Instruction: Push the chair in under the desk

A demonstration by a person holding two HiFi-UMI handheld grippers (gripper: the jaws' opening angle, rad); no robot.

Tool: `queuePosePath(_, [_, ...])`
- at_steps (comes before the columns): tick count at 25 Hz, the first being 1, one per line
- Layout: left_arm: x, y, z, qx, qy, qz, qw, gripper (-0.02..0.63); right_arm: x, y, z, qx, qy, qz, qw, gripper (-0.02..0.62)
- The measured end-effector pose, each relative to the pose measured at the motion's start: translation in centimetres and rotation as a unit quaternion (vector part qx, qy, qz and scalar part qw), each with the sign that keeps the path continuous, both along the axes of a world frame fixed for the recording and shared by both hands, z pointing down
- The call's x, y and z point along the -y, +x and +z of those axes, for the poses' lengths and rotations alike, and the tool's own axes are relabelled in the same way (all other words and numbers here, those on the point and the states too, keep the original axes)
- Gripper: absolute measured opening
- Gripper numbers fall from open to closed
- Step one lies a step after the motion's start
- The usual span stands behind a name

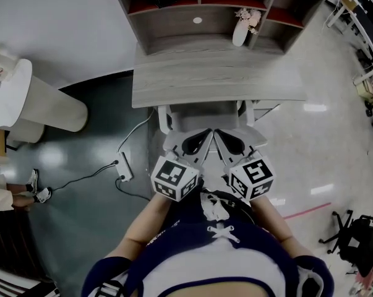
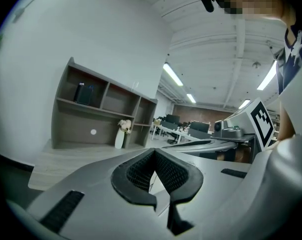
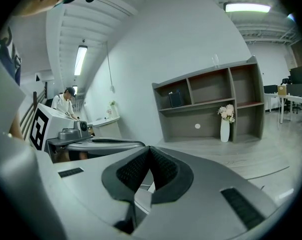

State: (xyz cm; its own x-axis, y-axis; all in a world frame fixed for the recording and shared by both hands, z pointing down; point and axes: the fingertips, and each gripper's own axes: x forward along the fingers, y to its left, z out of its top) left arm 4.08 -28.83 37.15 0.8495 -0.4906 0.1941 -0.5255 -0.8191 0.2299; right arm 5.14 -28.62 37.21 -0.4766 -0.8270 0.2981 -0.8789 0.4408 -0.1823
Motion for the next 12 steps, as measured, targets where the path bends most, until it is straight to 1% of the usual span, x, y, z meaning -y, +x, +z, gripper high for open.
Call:
queuePosePath(6, [-0.37, -0.15, -0.25, -0.004, -0.003, 0.002, 1.0, 0.006, -0.38, -0.14, -0.29, -0.005, 0.001, 0.003, 1.0, 0.008])
queuePosePath(12, [-0.89, -0.33, 0.65, 0.001, -0.007, 0.013, 0.9999, 0.006, -0.91, -0.36, 0.62, -0.006, -0.006, 0.008, 1.0, 0.008])
